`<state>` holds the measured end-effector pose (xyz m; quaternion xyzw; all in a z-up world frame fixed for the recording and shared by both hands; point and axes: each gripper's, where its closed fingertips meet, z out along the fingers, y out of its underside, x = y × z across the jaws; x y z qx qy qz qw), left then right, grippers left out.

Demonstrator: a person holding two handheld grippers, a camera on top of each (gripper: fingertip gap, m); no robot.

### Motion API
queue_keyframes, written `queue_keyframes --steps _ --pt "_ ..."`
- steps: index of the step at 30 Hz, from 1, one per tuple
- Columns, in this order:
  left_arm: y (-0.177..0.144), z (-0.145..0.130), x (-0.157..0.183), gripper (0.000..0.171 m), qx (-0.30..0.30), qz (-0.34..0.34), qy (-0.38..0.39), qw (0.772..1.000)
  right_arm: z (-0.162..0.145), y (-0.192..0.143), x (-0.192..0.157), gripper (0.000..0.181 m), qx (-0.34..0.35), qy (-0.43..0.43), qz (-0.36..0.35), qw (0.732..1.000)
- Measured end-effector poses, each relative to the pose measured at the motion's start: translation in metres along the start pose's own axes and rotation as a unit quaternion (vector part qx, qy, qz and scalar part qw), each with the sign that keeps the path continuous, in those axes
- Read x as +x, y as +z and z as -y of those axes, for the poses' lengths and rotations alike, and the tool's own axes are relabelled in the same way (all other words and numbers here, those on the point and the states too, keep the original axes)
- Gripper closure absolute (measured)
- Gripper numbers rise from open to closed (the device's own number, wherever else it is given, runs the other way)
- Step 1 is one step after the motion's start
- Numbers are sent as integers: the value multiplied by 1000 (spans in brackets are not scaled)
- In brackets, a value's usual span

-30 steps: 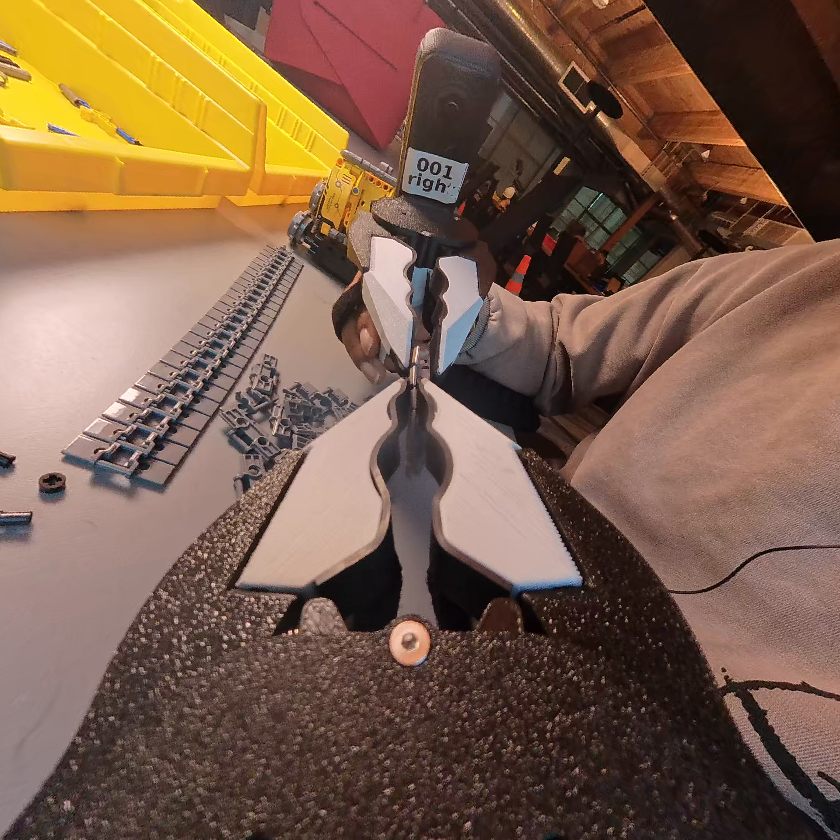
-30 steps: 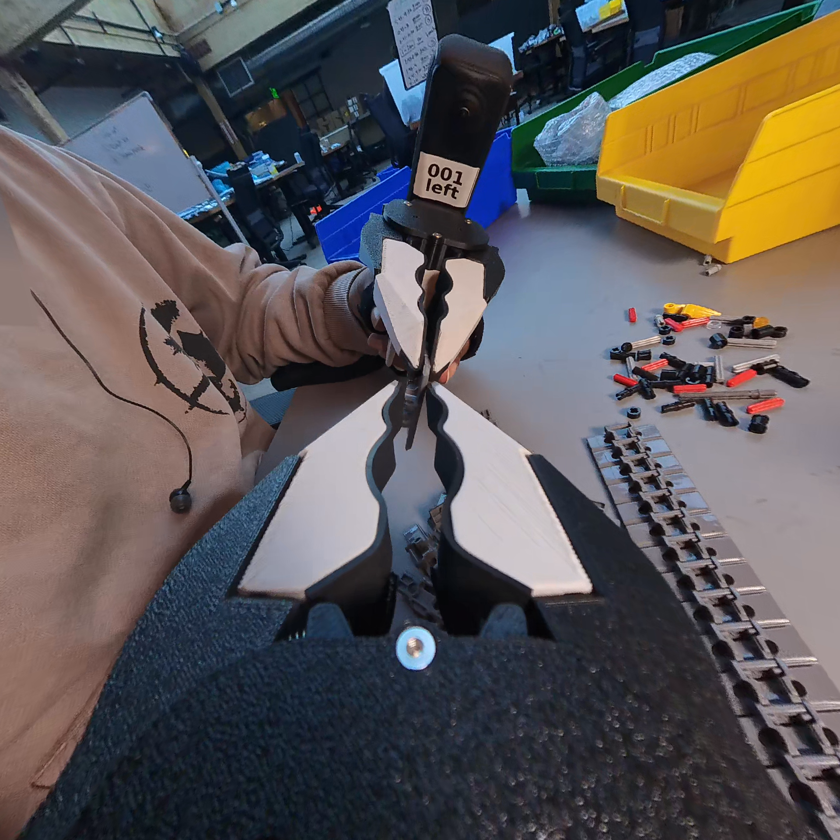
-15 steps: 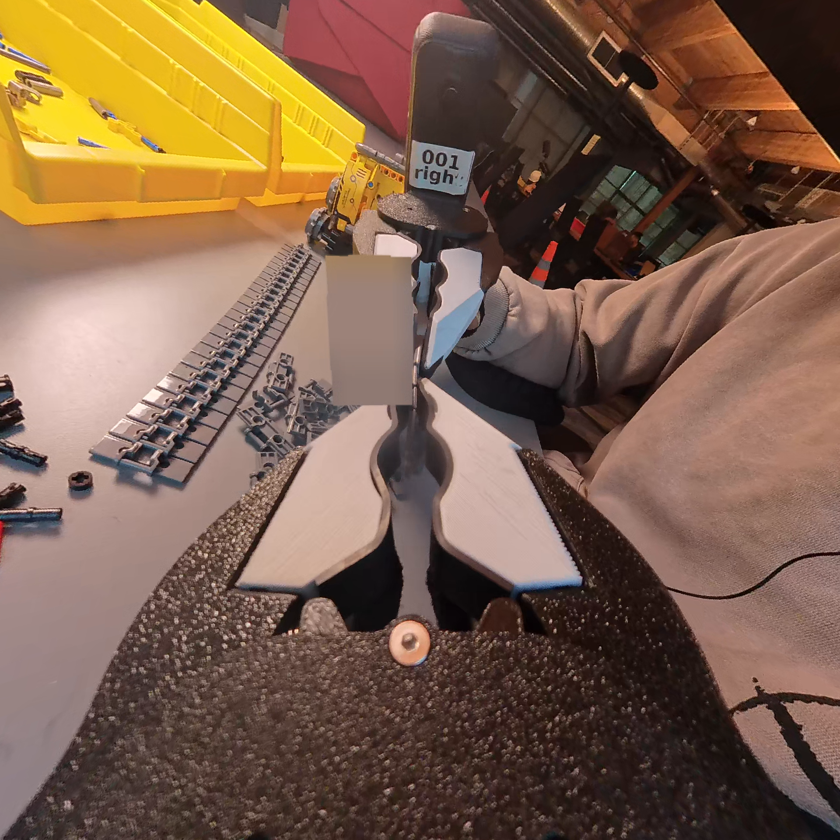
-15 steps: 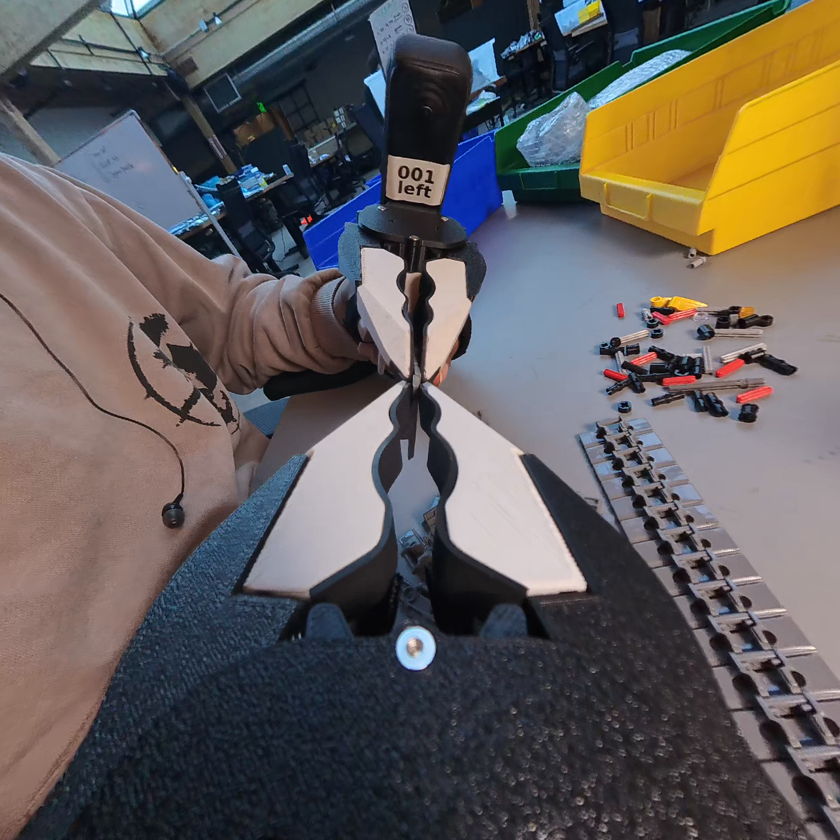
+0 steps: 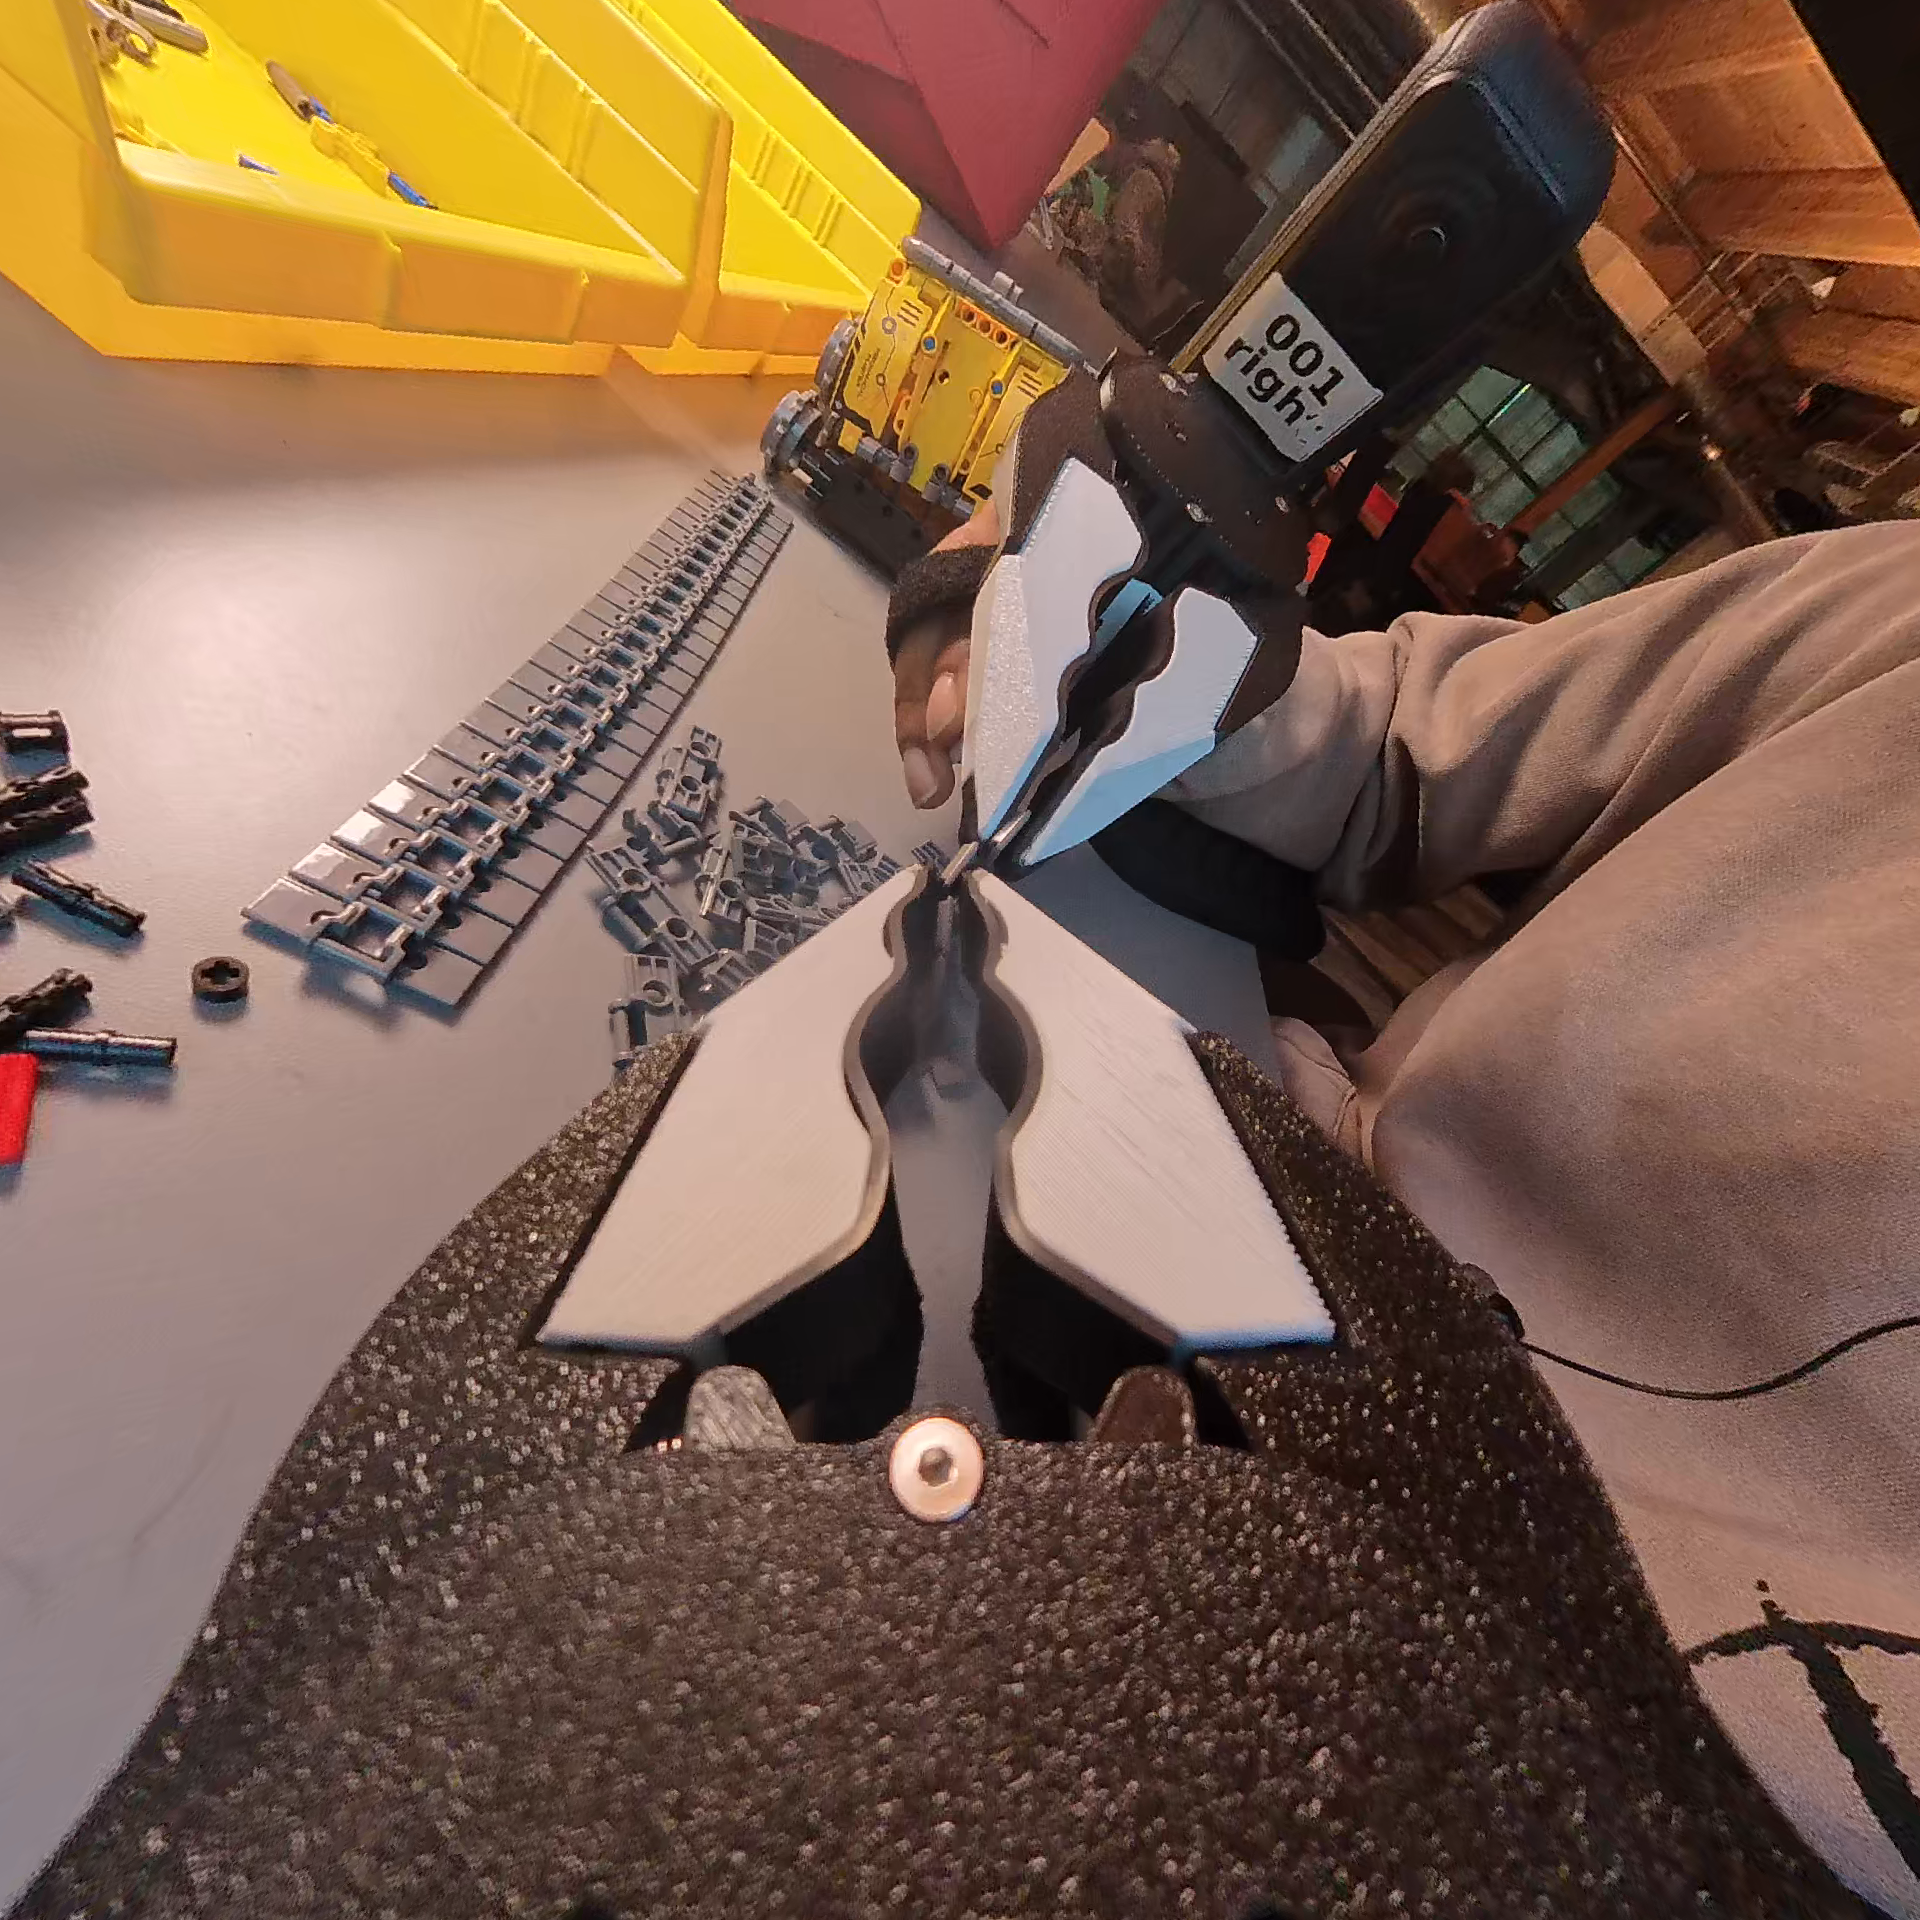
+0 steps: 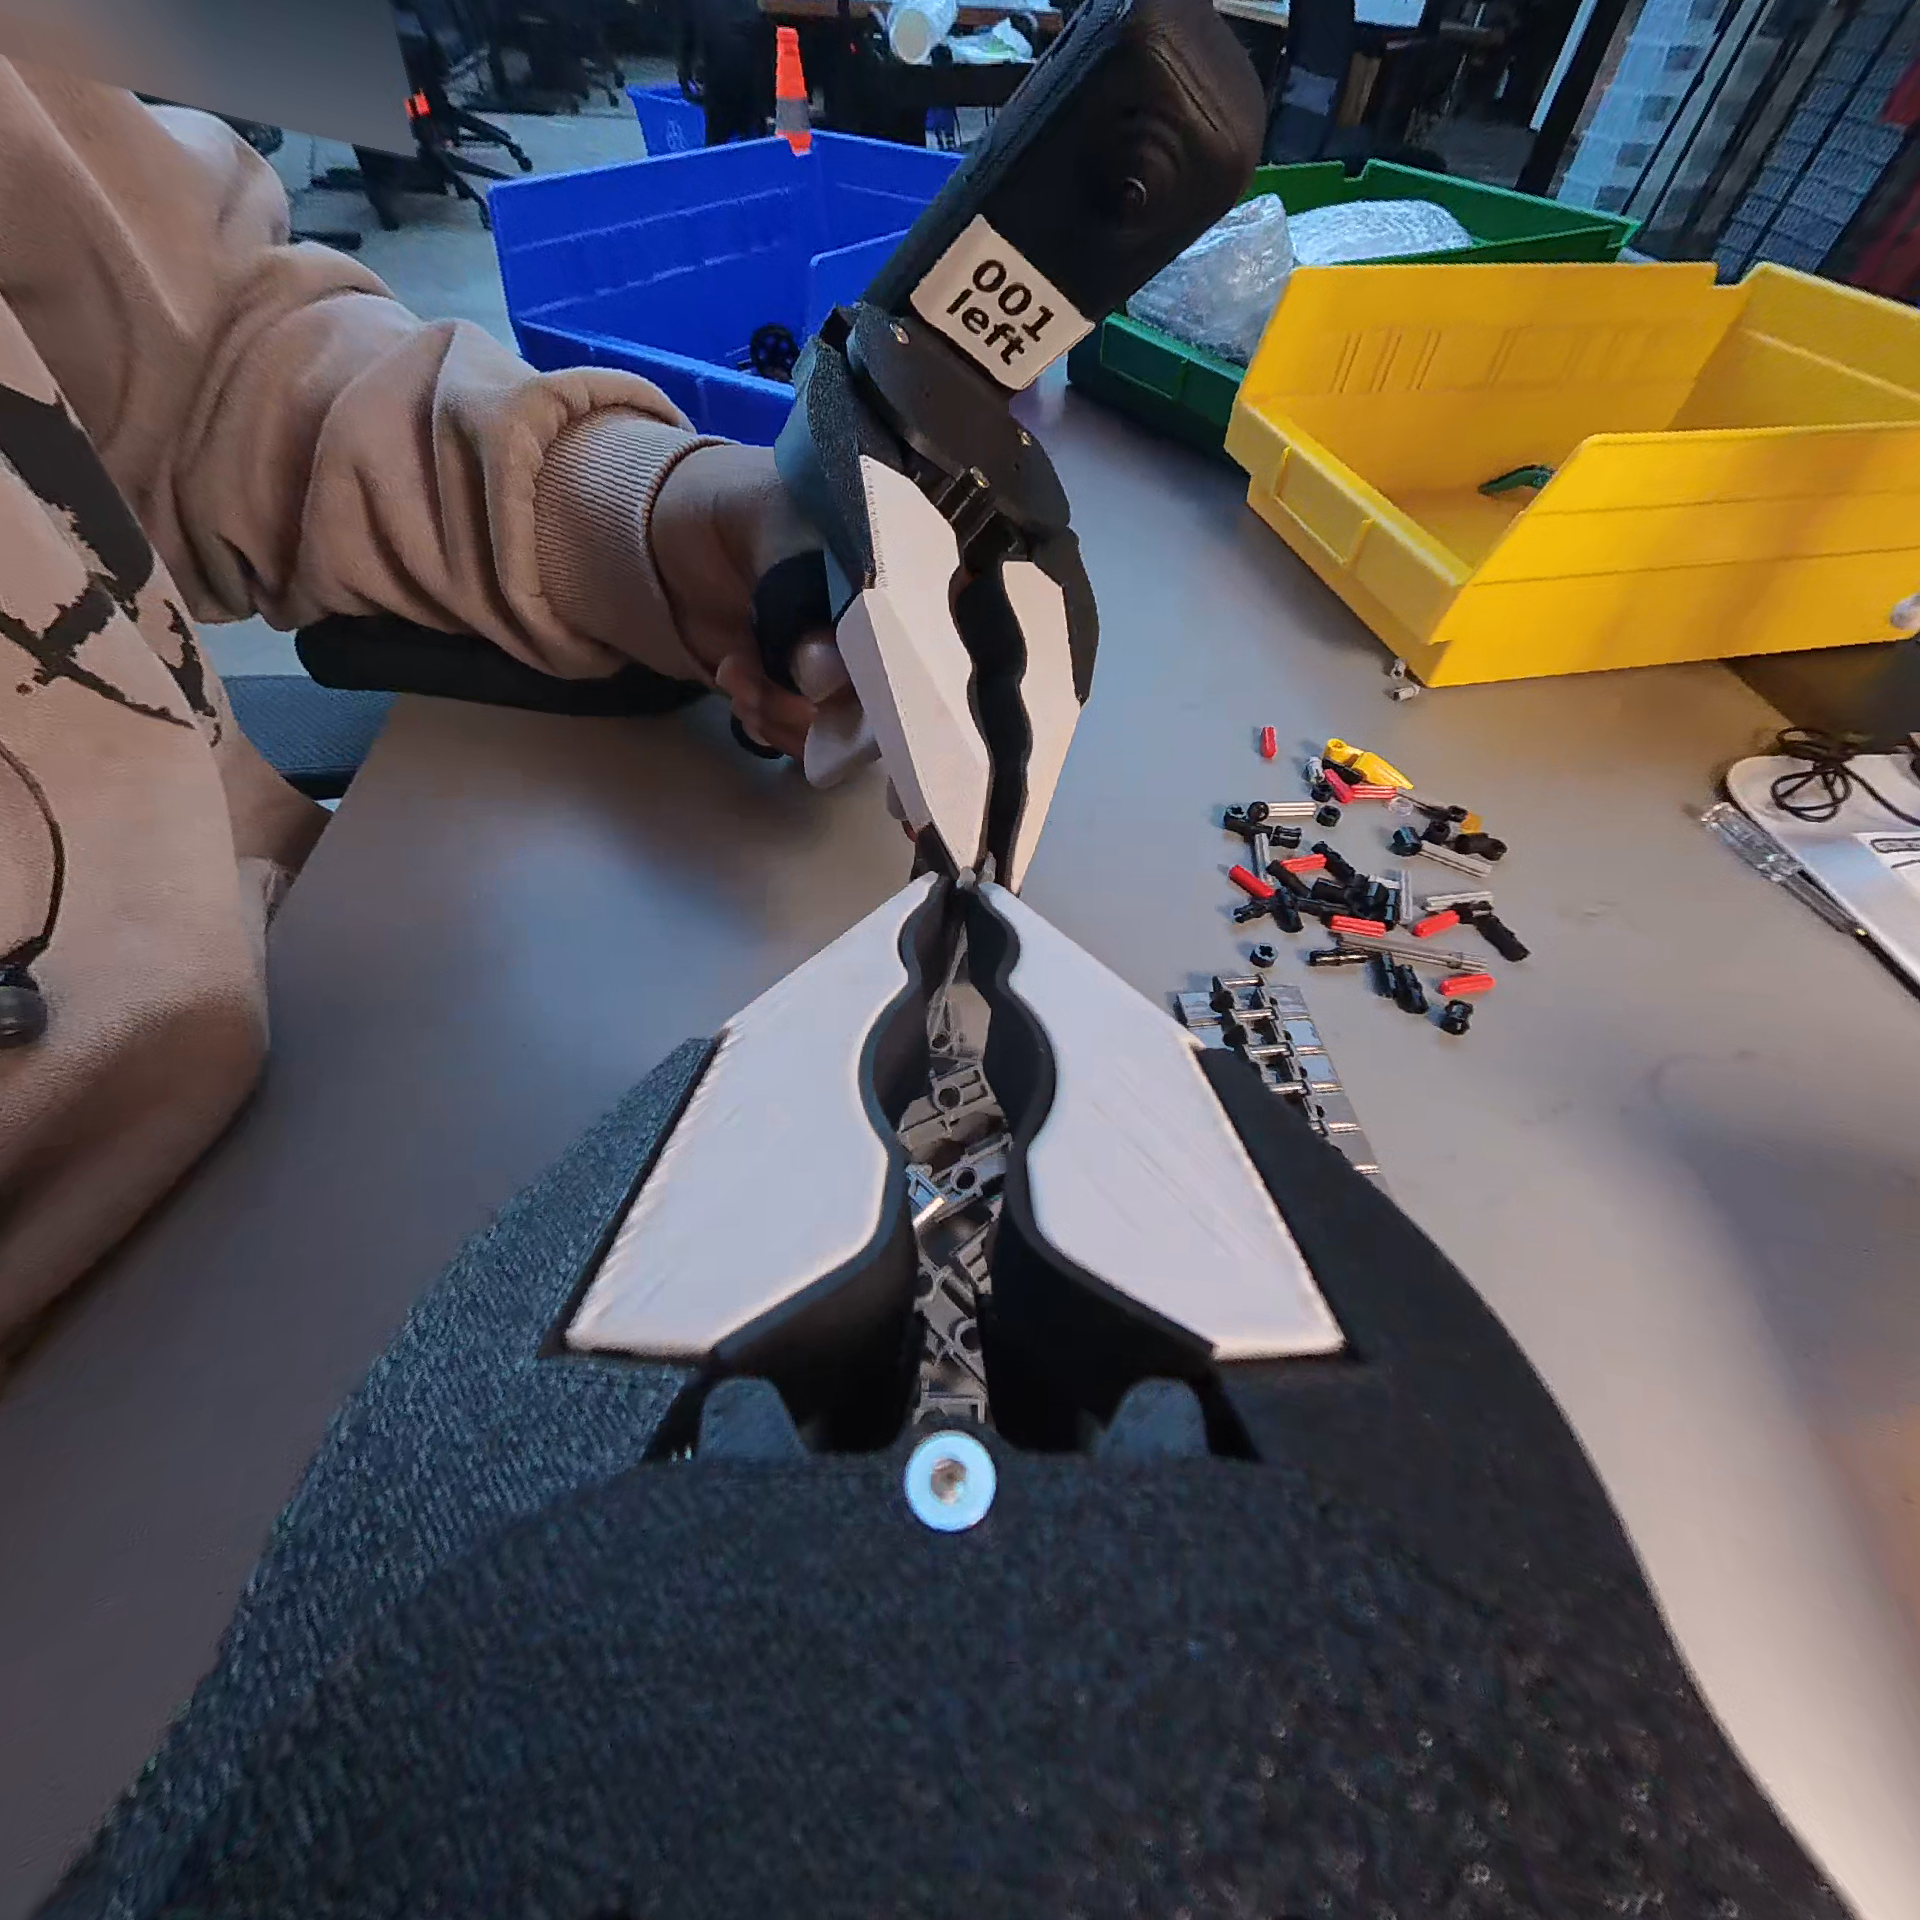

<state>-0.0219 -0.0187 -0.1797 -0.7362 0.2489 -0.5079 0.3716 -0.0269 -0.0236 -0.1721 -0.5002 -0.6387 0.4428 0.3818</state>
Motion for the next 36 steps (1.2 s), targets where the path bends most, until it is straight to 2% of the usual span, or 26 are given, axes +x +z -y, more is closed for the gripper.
queue_keyframes --steps 13,15,16,17,18,22,24,26,27,30,33,34,36 --pt "10 -16 -2 171 -35 3 -7 999 -11 2 -11 181 -38 -44 20 998" --pt "15 -16 -3 171 -36 14 0 999 -8 3 -18 181 -30 -40 42 998" --pt "17 -9 -4 171 -23 22 3 999 -2 6 -38 181 -9 -42 92 995" --pt "15 1 -2 171 -11 14 7 1000 -6 15 -55 181 -22 -53 116 992" --pt "11 6 -1 171 -5 17 20 1000 -12 19 -53 181 -37 -75 102 991" --pt "-5 8 -6 171 16 19 -2 1000 31 -19 -16 181 47 -47 46 997" --pt "-6 12 -5 171 18 22 10 1000 35 -26 -2 181 66 -32 9 997" --pt "-2 9 -5 171 13 25 12 1000 25 -24 10 175 46 -30 -21 998" --pt "-2 8 -5 171 12 26 12 1000 19 -21 12 161 27 -34 -28 999" --pt "-5 11 -8 171 23 30 6 999 4 -8 10 142 -34 -100 -57 993" --pt "-5 11 -7 171 28 24 2 999 -5 0 12 146 -74 -187 -98 975" --pt "-5 12 -6 171 30 19 0 999 -7 0 15 159 -82 -203 -115 969" --pt "-5 14 -1 171 36 4 1 999 -1 -2 14 163 -57 -183 -106 976"
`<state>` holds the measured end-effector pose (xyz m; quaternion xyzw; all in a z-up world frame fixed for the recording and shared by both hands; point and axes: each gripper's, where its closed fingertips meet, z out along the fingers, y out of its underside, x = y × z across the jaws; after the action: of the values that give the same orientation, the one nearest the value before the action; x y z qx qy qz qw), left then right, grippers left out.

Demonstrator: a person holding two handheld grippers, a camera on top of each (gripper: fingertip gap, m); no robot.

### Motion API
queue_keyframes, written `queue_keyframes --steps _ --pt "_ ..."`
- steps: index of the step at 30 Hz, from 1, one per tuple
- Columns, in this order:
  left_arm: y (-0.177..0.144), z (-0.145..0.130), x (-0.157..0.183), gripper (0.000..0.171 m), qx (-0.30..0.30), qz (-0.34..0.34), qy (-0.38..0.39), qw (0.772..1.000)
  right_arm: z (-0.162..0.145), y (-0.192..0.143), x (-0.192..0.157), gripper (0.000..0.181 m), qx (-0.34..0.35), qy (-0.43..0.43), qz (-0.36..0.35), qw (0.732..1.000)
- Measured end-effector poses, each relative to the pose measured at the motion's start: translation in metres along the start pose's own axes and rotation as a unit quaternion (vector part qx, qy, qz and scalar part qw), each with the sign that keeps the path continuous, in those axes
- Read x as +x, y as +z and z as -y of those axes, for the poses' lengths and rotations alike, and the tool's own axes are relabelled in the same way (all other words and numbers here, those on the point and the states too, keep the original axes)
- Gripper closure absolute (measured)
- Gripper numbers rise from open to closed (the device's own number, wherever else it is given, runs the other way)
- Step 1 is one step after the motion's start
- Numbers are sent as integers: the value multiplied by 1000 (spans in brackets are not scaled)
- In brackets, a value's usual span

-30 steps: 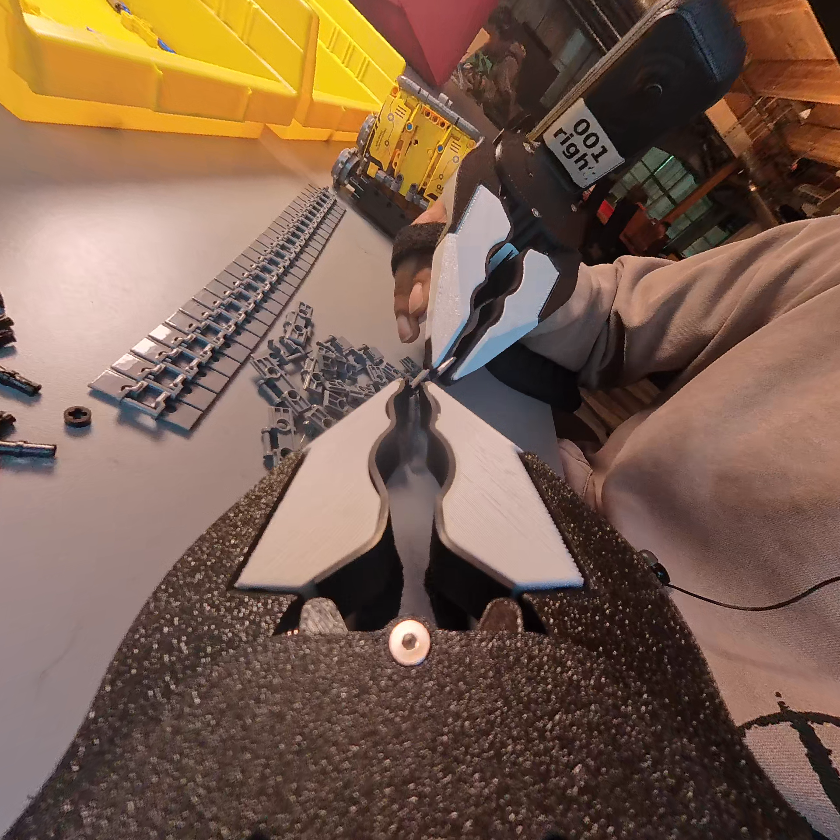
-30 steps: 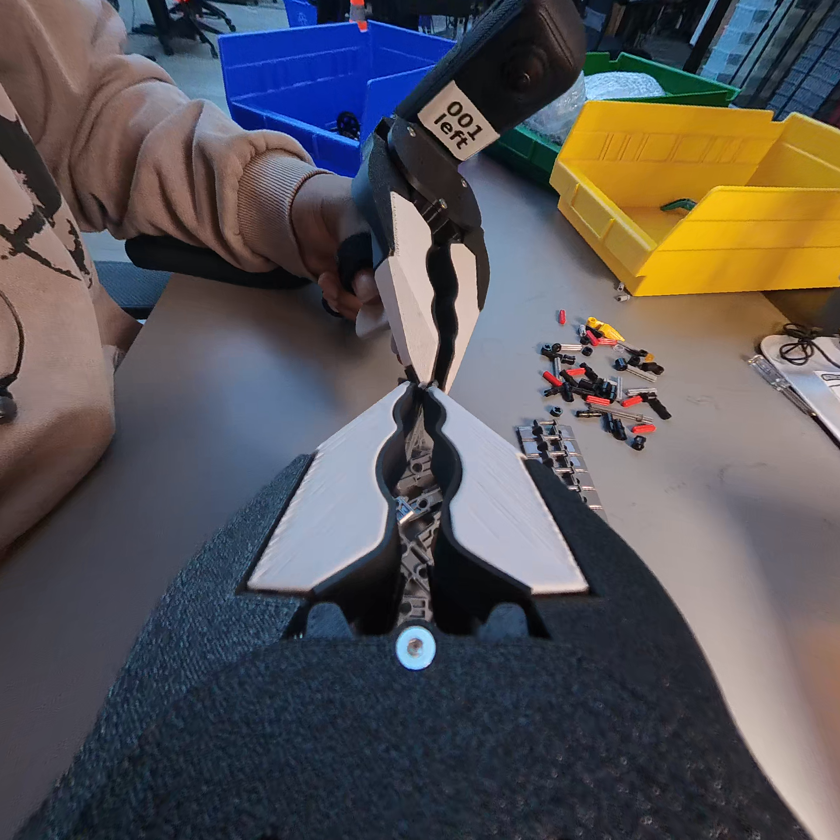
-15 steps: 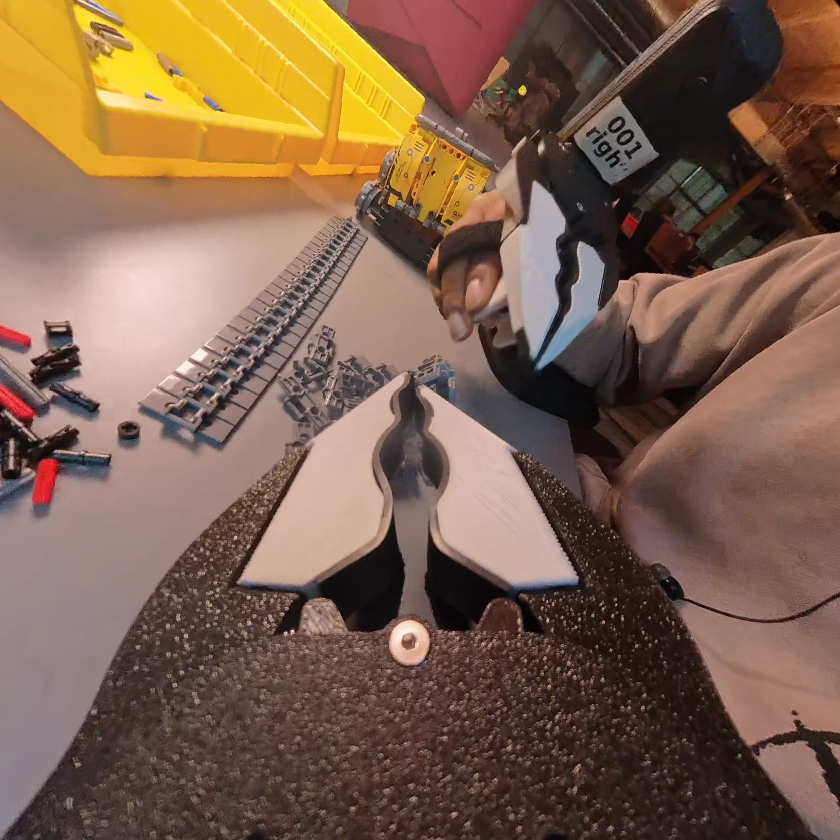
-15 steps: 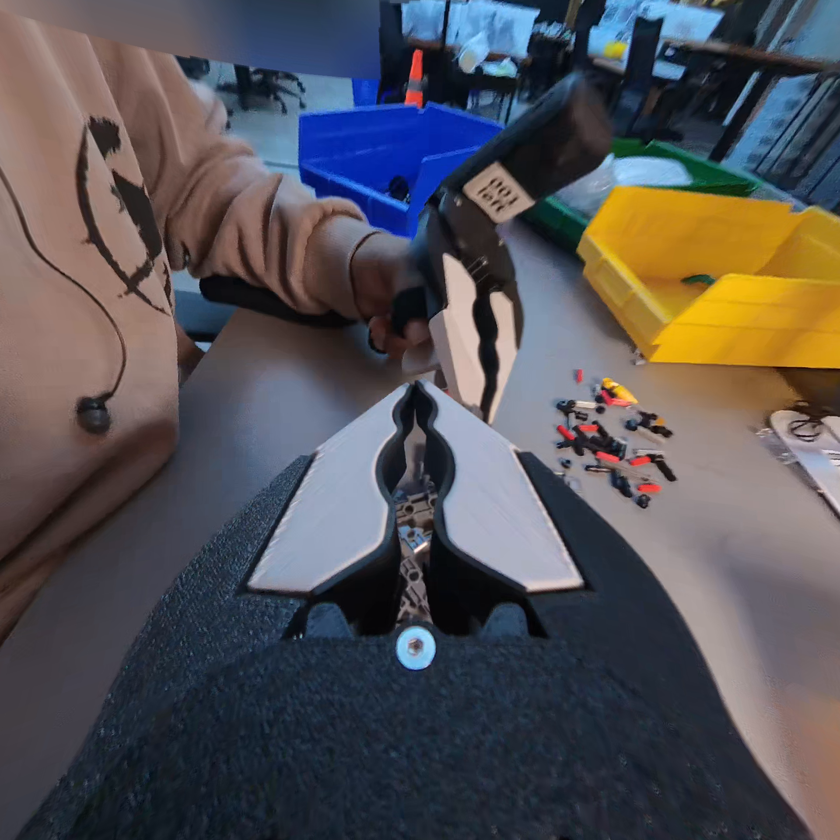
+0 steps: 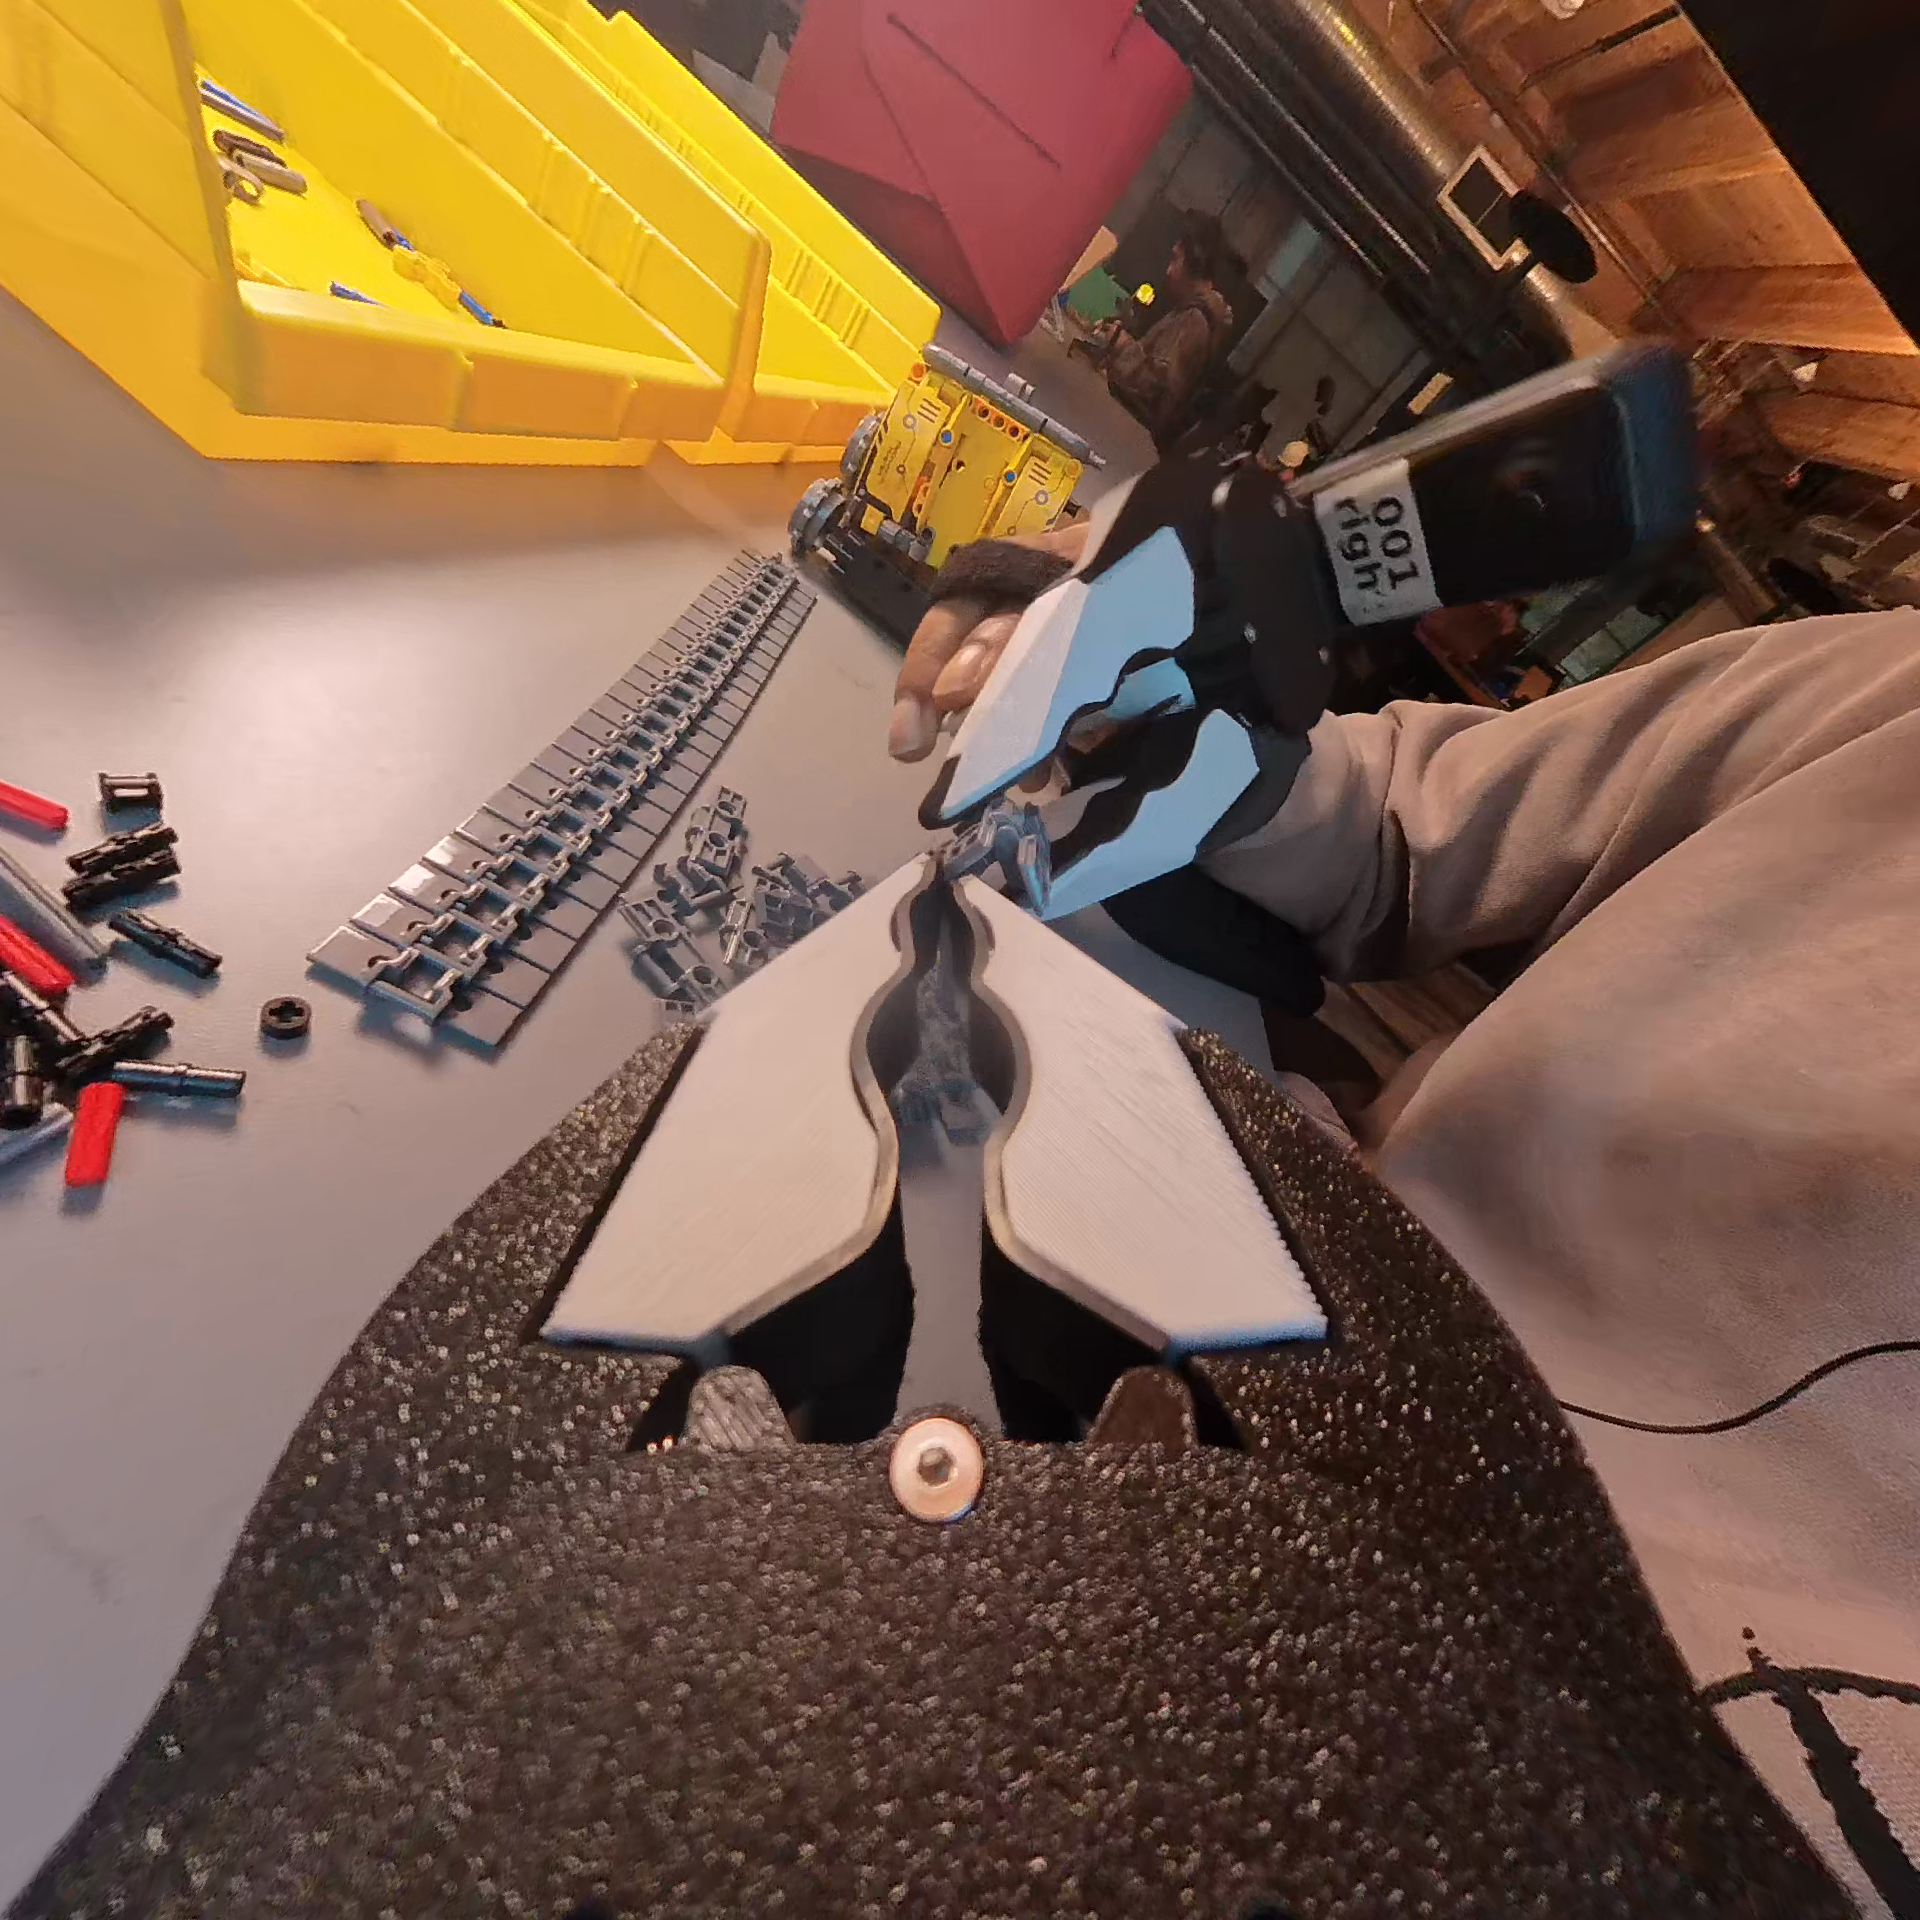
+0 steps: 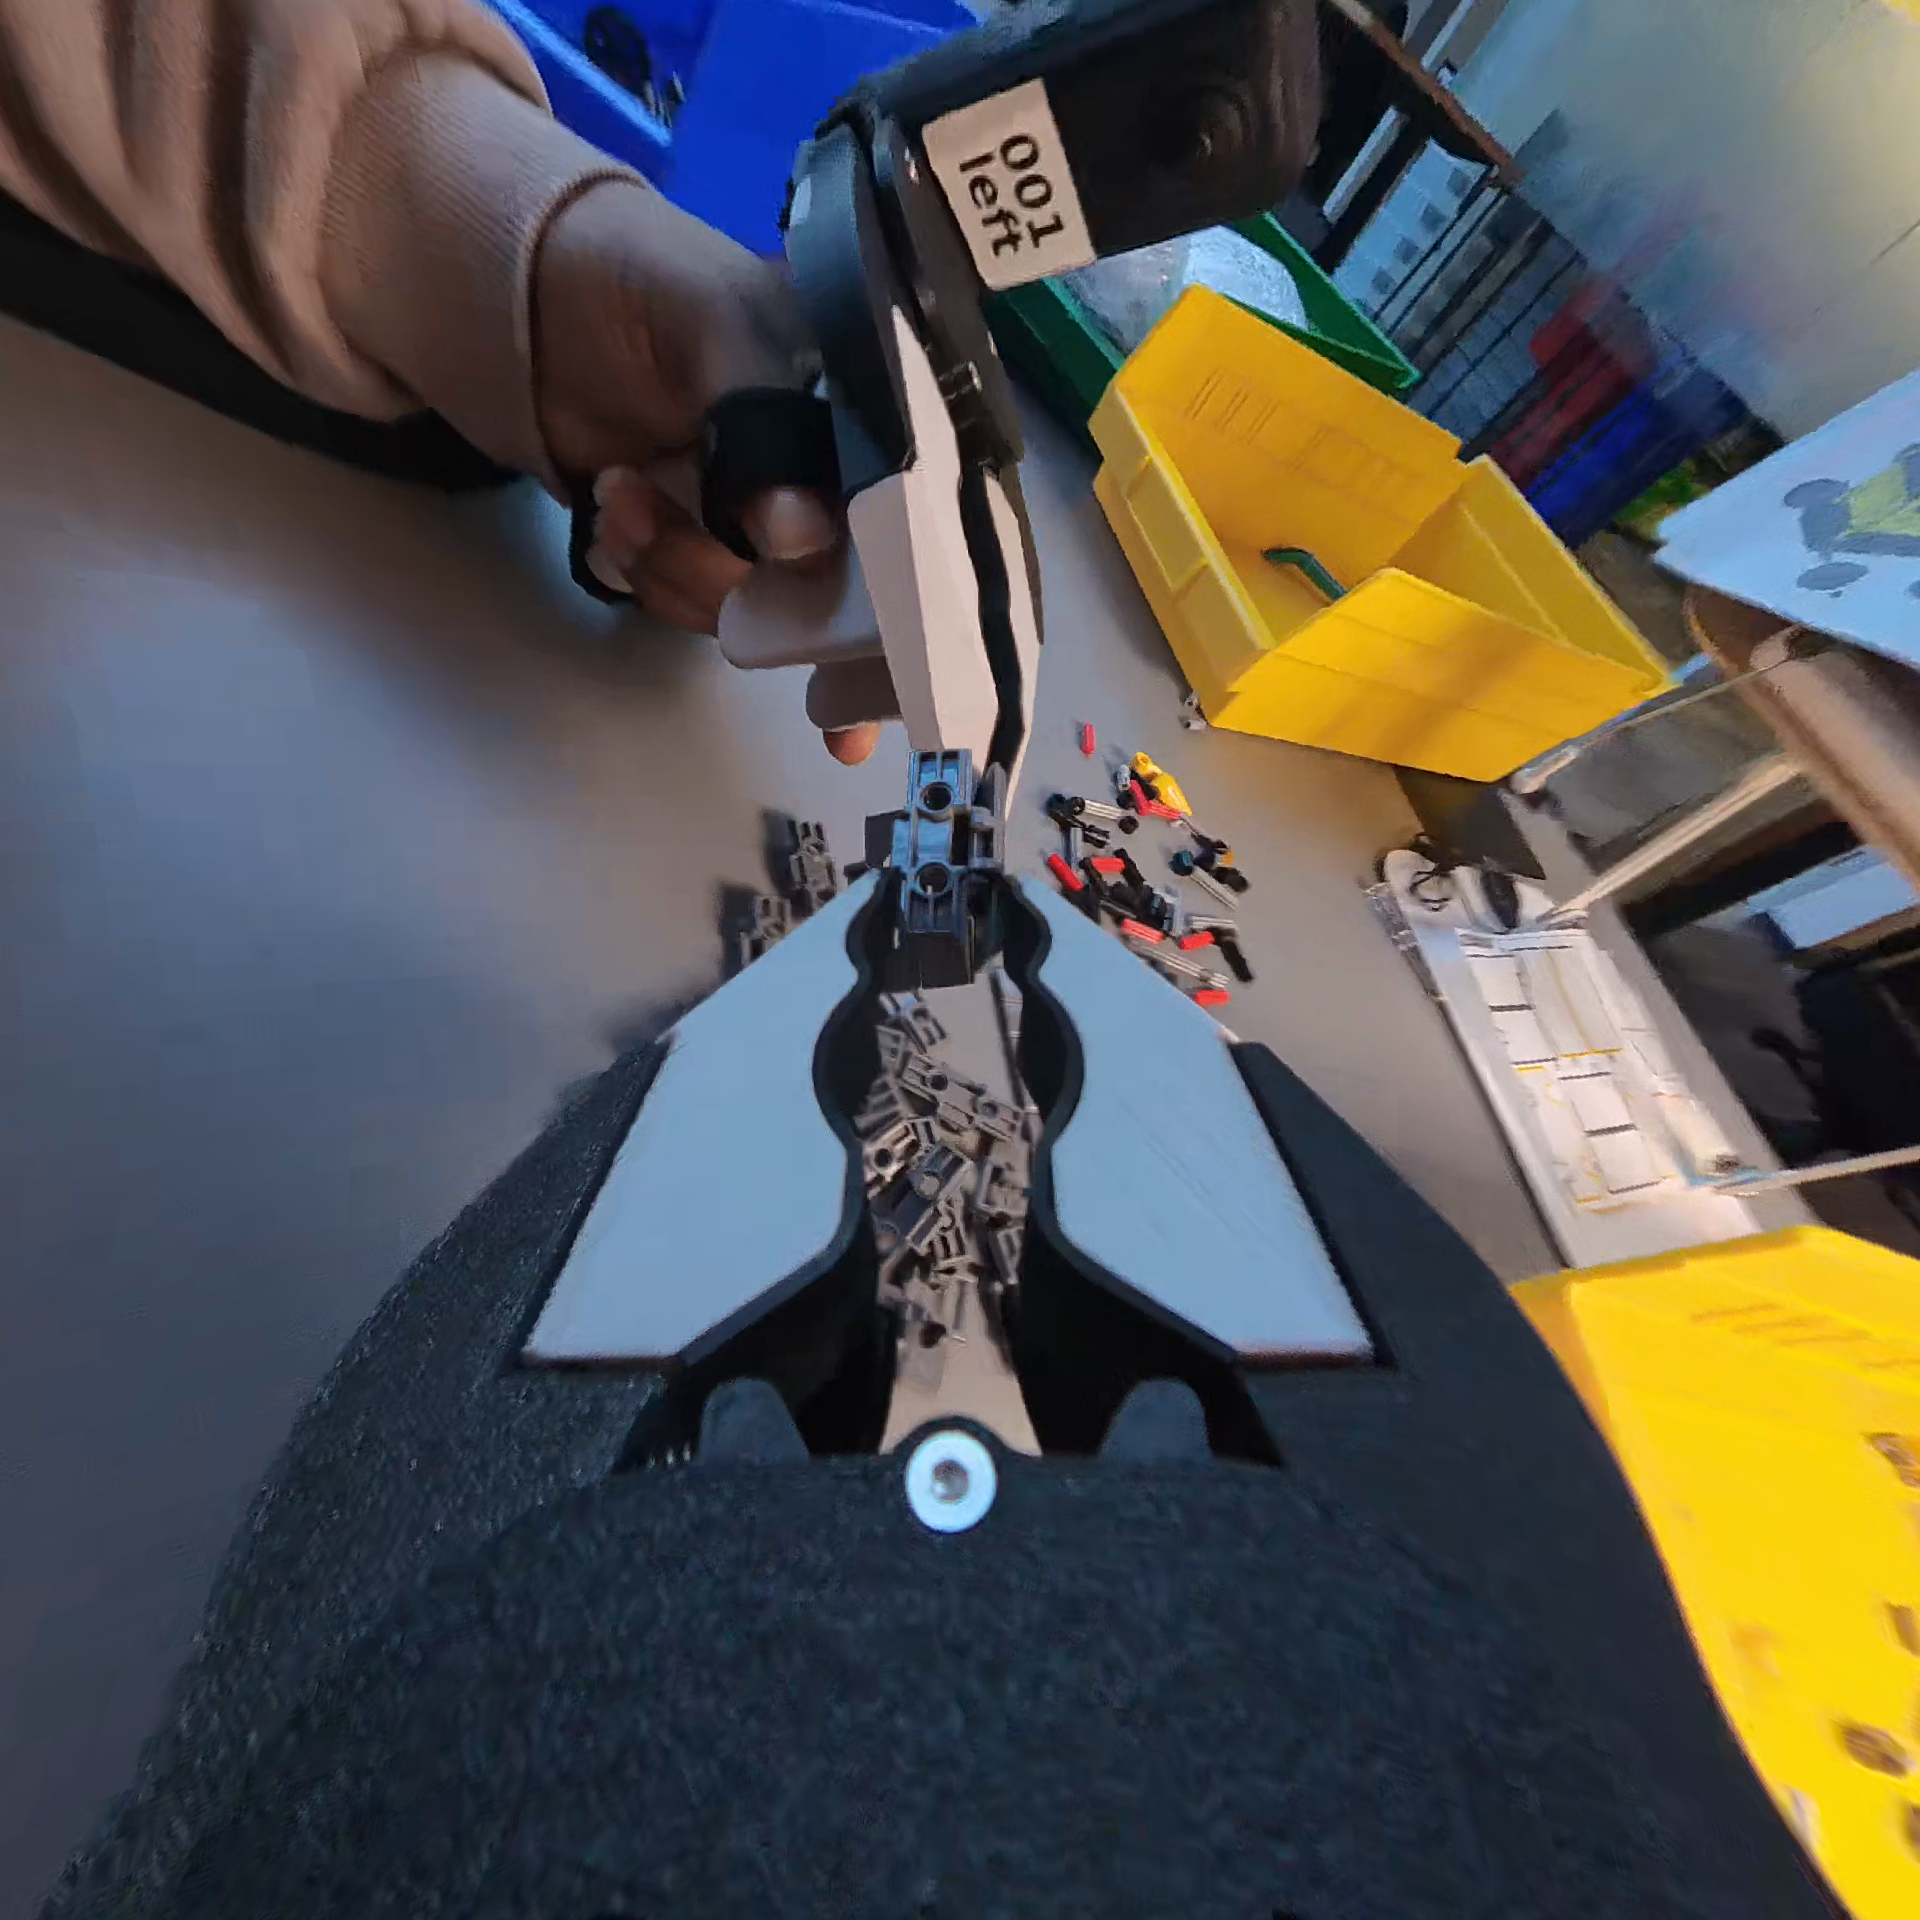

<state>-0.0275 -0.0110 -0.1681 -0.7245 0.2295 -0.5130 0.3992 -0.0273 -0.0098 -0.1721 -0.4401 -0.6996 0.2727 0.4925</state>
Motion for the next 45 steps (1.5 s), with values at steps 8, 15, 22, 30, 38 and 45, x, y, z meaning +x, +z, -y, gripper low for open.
queue_keyframes --steps 8,15,22,30,38,45 --pt "-6 20 28 161 64 -71 31 995 37 -14 -1 163 187 451 237 840" --pt "-8 18 21 170 54 -71 -5 996 31 -7 -9 162 169 438 238 850" --pt "-3 1 6 170 9 -50 -53 997 16 -3 -3 166 107 297 135 939" --pt "-2 -5 10 170 -11 -73 -64 995 11 -5 1 176 116 390 173 897" --pt "0 -8 15 169 -19 -90 -72 993 14 -4 -8 175 107 391 196 893" --pt "-3 0 20 167 4 -103 -58 993 24 -8 1 176 156 434 209 863"
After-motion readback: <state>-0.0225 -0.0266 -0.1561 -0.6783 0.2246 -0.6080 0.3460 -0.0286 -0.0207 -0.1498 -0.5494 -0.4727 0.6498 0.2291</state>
